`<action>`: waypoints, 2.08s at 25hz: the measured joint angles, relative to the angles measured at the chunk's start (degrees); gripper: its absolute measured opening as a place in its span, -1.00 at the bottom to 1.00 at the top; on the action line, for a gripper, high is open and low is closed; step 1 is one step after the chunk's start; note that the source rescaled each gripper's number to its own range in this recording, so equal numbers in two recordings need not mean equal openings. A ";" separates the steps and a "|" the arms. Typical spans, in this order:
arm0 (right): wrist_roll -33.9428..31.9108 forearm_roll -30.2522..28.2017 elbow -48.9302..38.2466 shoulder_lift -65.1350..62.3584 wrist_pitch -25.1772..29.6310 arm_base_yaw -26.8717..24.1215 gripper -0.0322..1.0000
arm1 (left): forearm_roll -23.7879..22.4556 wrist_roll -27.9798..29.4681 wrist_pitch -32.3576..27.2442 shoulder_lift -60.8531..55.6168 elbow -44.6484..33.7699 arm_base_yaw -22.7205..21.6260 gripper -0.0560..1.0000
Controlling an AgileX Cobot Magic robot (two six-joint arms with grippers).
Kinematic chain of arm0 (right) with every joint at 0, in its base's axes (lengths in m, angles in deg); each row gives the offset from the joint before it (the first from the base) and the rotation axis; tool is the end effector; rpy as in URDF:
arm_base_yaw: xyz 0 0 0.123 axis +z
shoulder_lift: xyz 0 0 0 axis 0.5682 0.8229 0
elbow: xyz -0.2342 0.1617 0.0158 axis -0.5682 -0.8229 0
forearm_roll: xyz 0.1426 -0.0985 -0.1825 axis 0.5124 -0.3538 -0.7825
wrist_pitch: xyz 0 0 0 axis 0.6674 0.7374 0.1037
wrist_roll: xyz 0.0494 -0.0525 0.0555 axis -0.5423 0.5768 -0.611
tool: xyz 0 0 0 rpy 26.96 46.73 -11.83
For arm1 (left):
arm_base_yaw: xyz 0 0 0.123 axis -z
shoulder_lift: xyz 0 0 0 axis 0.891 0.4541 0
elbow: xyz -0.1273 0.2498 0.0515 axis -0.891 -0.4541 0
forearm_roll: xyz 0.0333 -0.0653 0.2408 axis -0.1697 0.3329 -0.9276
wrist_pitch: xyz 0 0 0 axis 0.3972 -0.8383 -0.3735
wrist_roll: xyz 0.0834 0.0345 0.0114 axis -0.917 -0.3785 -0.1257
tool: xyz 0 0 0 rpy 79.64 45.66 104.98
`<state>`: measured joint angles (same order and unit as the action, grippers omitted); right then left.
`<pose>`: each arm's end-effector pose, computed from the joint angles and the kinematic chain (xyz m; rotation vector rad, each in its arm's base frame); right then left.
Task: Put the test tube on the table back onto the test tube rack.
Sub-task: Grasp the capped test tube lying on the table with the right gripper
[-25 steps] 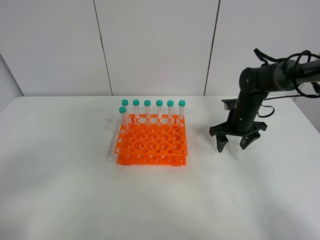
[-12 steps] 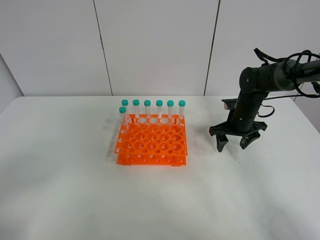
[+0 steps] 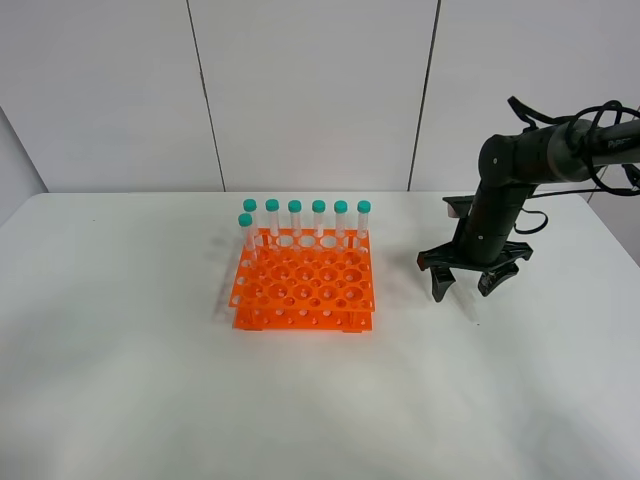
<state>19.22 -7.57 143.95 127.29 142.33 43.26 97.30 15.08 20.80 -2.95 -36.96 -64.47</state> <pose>0.4024 0.0637 0.1238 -0.2992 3.0823 0.0469 -0.0062 -0.0123 0.2784 0.0997 2.0268 -0.0946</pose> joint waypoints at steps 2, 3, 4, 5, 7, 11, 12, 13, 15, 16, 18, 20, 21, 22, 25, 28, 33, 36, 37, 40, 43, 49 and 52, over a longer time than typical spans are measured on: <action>0.00 0.00 0.00 0.00 0.00 0.00 1.00 | 0.00 0.00 0.00 0.00 0.00 0.00 1.00; 0.00 0.00 0.00 0.00 0.00 0.00 1.00 | 0.00 0.00 0.00 0.00 0.00 0.00 1.00; 0.00 0.00 0.00 0.00 0.00 0.00 1.00 | 0.00 0.00 0.00 0.00 0.00 0.00 1.00; 0.00 0.00 0.00 0.00 0.00 0.00 1.00 | 0.00 0.00 0.00 0.00 0.00 0.00 1.00; -0.27 0.00 0.00 0.00 -0.06 0.00 1.00 | 0.00 0.00 0.00 0.00 0.00 0.00 1.00; -0.46 0.01 0.00 0.56 0.06 0.00 1.00 | 0.00 0.00 0.00 0.00 0.00 0.00 1.00; -0.46 0.01 0.00 0.84 0.13 0.00 1.00 | 0.00 0.00 0.00 0.00 0.00 0.00 1.00; -0.52 0.06 0.00 1.07 0.44 0.00 1.00 | 0.00 0.00 0.00 0.00 0.00 0.00 1.00; -0.58 0.06 0.00 1.27 0.73 0.00 1.00 | 0.00 0.00 0.00 0.00 0.00 0.00 1.00; -0.58 0.06 0.00 1.34 0.75 0.00 1.00 | 0.00 0.00 0.00 0.00 0.00 0.00 1.00; -0.63 0.06 0.00 1.34 0.75 0.00 1.00 | 0.00 0.00 0.00 0.00 0.00 0.00 1.00; -0.63 0.19 0.00 1.34 0.93 0.00 1.00 | 0.00 0.00 0.00 0.00 0.00 0.00 1.00; -0.63 0.23 0.00 1.34 1.08 0.00 1.00 | 0.00 0.00 0.00 0.00 0.00 0.00 1.00; -0.63 0.23 0.00 1.46 1.14 0.00 1.00 | 0.00 0.00 0.00 0.00 0.00 0.00 1.00; -0.63 0.23 0.00 2.31 1.20 0.00 1.00 | 0.00 0.00 0.00 0.00 0.00 0.00 1.00; -0.63 0.31 0.00 2.87 1.14 0.00 1.00 | 0.00 0.00 0.00 0.00 0.00 0.00 1.00; -0.45 0.38 0.00 2.87 0.38 0.00 1.00 | -0.02 0.00 0.00 0.00 0.00 0.00 1.00; -0.45 0.38 0.00 2.87 -0.07 0.00 1.00 | -0.21 0.00 0.00 0.00 0.00 0.00 1.00; -0.45 0.38 0.00 2.87 -0.07 0.00 0.98 | -0.21 0.00 0.00 0.00 0.00 0.00 1.00; -0.45 0.38 0.00 2.87 -0.07 0.00 0.59 | -0.21 0.00 0.00 0.00 0.00 0.00 1.00; -1.06 0.43 0.00 2.87 -0.07 0.00 -0.29 | -0.21 0.00 0.00 0.00 0.00 0.00 1.00; -1.72 0.43 0.00 2.87 -0.12 0.00 -0.89 | -0.21 0.00 0.00 0.00 0.00 0.00 1.00; -1.72 0.43 0.00 2.87 -0.12 0.00 -0.89 | -0.21 0.00 0.00 0.00 0.00 0.00 1.00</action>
<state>17.50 -7.14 143.95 130.17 142.21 43.26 97.10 15.08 20.80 -2.95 -36.96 -64.47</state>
